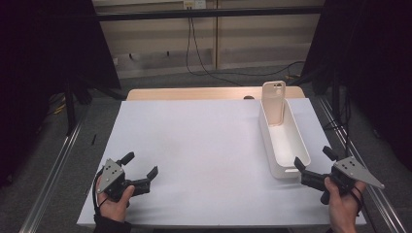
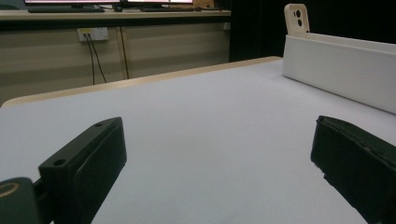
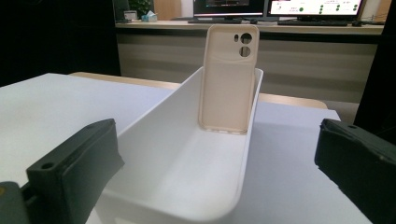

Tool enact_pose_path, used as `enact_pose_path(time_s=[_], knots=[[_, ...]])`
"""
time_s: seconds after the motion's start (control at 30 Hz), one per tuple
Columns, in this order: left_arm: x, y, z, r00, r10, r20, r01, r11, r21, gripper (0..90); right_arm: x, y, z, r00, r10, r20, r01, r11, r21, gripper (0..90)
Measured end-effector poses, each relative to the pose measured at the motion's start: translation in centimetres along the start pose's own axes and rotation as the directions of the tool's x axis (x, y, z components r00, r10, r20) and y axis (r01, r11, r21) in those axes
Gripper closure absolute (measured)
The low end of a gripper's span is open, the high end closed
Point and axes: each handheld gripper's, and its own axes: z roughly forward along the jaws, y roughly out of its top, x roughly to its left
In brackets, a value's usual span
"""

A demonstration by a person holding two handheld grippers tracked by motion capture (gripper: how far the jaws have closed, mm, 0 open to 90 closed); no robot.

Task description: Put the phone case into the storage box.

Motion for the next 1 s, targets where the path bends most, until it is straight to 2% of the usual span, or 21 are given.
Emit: enact_pose_path(time_s=[0.1, 0.27, 0.5, 0.6, 0.73, 0.8, 1.0], knots=[[0.1, -0.1, -0.1, 0.9999, -0.01, -0.003, 0.01, 0.9999, 0.0, 3.3, 0.1, -0.3, -0.4, 1.0, 0.002, -0.004, -0.002, 1.0, 0.0, 0.0], [0.2, -0.1, -0.3, 1.0, -0.002, -0.005, 0.002, 1.0, 0.002, 3.3, 0.0, -1.0, -1.1, 0.9999, 0.011, 0.003, -0.011, 1.0, 0.0, 0.0], [0.2, -0.1, -0.4, 1.0, -0.005, -0.007, 0.005, 1.0, 0.002, 3.4, 0.2, -2.0, -1.7, 0.9999, 0.014, 0.0, -0.014, 1.0, 0.023, 0.0], [0.2, -0.1, -0.5, 0.9999, -0.003, -0.013, 0.003, 1.0, 0.003, 3.4, 0.1, -2.6, -2.0, 0.9998, 0.014, 0.017, -0.015, 0.999, 0.04, 0.0], [0.2, -0.2, -0.6, 0.9997, -0.015, -0.022, 0.015, 0.9999, 0.003, 3.5, 0.3, -3.0, -2.6, 0.9989, 0.027, 0.038, -0.028, 0.999, 0.031, 0.0], [0.3, -0.2, -0.7, 0.9997, -0.006, -0.024, 0.006, 1.0, 0.007, 3.6, 0.5, -3.1, -2.9, 0.9984, 0.036, 0.043, -0.038, 0.999, 0.032, 0.0], [0.3, -0.2, -0.6, 0.9996, -0.019, -0.02, 0.019, 0.9998, 0.01, 3.5, 0.7, -3.3, -3.1, 0.9988, 0.02, 0.044, -0.022, 0.999, 0.033, 0.0]])
